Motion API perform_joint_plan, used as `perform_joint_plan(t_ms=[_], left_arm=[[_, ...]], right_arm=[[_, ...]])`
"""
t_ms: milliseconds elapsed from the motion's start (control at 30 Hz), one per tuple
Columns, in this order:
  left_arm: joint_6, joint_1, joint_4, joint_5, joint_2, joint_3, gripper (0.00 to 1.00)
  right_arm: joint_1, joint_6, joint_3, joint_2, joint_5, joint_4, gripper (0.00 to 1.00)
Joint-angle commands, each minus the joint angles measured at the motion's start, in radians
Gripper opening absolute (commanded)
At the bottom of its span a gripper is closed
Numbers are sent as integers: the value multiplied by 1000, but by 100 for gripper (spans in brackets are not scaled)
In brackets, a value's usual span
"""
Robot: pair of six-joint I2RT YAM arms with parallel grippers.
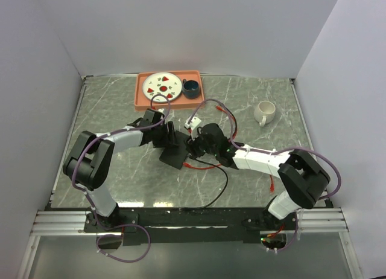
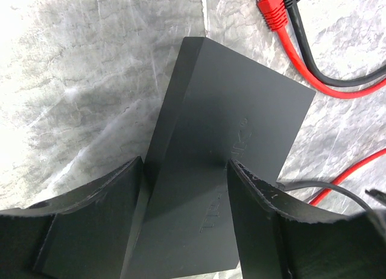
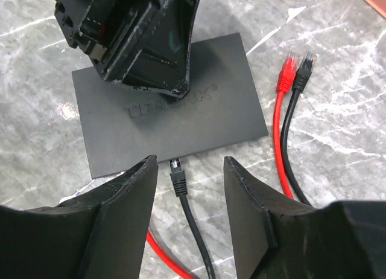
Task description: Insert the plug into the switch port
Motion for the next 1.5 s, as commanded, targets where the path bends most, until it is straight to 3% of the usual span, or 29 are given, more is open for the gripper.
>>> perform_joint_plan(t_ms=[0,100,300,433,633,1200,1467], left_arm=[[18,-1,-117,-12,34,-20,66],[16,9,-135,-53,3,-11,71],[25,45,-185,-139,-46,42,83],[37,61,-208,-167,-40,113,85],[53,91,-241,-168,-14,198,85],[70,140,-257,-102,12,264,87],[73,141,-257,-87,2,266,88]], right_arm=[[-28,35,-1,-21,54,17,58],[-91,71,68,-9,82,-39,65],[-220,98,272,135,72,-131,66],[-232,91,472,303,33,-191,62],[-234,83,626,446,-11,-278,52],[-162,83,573,522,10,-300,45],[-143,89,582,562,124,-326,54]])
